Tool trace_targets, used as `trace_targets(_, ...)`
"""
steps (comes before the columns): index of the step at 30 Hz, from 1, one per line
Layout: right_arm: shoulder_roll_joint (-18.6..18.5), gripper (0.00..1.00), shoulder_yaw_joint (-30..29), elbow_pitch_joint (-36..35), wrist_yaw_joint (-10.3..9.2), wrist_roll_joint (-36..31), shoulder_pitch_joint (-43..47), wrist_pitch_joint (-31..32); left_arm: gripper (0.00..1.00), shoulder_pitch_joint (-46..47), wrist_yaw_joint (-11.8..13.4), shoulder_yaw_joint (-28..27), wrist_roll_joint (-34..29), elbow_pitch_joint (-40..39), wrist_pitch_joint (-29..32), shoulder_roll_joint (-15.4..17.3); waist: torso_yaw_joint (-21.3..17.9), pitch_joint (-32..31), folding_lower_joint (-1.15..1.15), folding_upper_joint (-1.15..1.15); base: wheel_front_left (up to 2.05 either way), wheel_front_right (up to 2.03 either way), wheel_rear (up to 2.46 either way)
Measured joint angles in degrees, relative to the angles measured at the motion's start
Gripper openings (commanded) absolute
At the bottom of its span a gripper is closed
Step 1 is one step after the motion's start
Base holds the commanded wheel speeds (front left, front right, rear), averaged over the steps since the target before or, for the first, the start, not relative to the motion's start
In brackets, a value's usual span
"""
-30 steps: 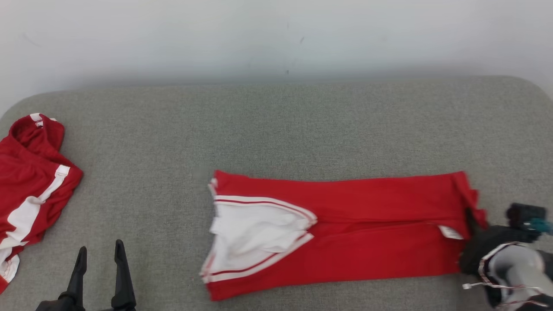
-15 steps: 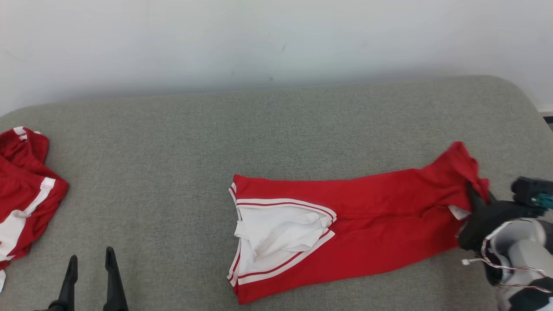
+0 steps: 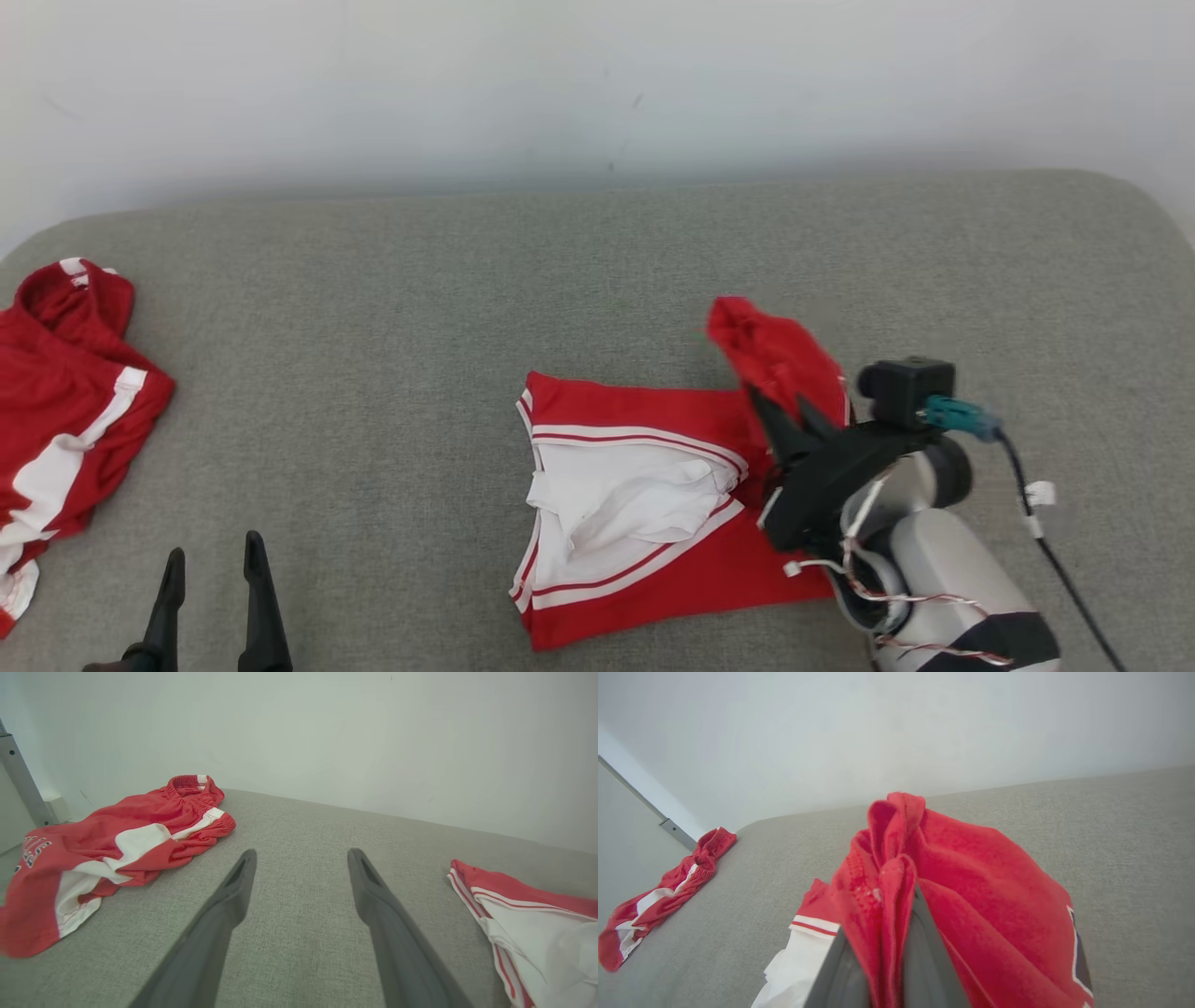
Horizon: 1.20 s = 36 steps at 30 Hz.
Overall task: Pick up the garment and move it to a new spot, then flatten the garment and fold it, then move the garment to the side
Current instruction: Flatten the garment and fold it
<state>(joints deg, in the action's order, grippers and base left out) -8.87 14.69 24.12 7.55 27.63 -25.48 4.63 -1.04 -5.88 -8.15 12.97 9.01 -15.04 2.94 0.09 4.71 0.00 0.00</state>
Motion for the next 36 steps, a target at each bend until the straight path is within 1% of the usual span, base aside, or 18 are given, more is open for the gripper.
trace_targets(7,3.8,0.00,3.5,-0.2,0.00,-0.3,0.1,1.0,1.00,0.5,0.0,1.4,0.4,0.6,0.0,0.0,1.9,0.6,0.00,0.00,0.00,0.00,0.00)
trace_targets(12,5.3,0.00,6.0,1.8,0.00,-0.3,-0.8,0.8,1.00,1.5,0.1,2.0,0.7,0.9,0.0,0.0,3.5,1.4,0.00,0.00,0.00,0.00,0.00)
trace_targets(19,5.8,0.00,10.8,8.3,0.00,0.4,-2.3,-0.4,1.00,2.7,0.6,3.0,1.2,1.4,0.0,0.0,5.0,2.7,0.00,0.00,0.00,0.00,0.00)
trace_targets(22,5.8,0.00,12.8,10.5,0.00,1.9,-3.1,-1.7,1.00,2.8,0.9,3.6,1.5,1.5,0.0,0.0,5.4,2.9,0.00,0.00,0.00,0.00,0.00)
trace_targets(30,5.8,0.00,17.7,15.1,0.00,6.5,-5.2,-6.0,1.00,3.4,0.9,3.5,1.7,2.4,0.0,0.0,4.9,2.4,0.00,0.00,0.00,0.00,0.00)
trace_targets(31,5.8,0.34,18.1,15.7,0.00,6.9,-5.4,-6.9,1.00,3.4,0.9,3.5,1.7,2.4,0.0,0.0,4.8,2.4,0.00,0.00,0.00,0.00,0.00)
trace_targets(32,5.8,1.00,18.6,16.2,0.00,7.1,-5.7,-7.7,1.00,3.4,0.8,3.6,1.7,2.4,0.0,0.0,4.7,2.2,0.00,0.00,0.00,0.00,0.00)
trace_targets(36,5.9,1.00,19.7,18.0,0.00,8.0,-7.0,-10.0,1.00,3.4,0.8,3.4,1.7,2.5,0.0,0.0,4.5,1.9,0.00,0.00,0.00,0.00,0.00)
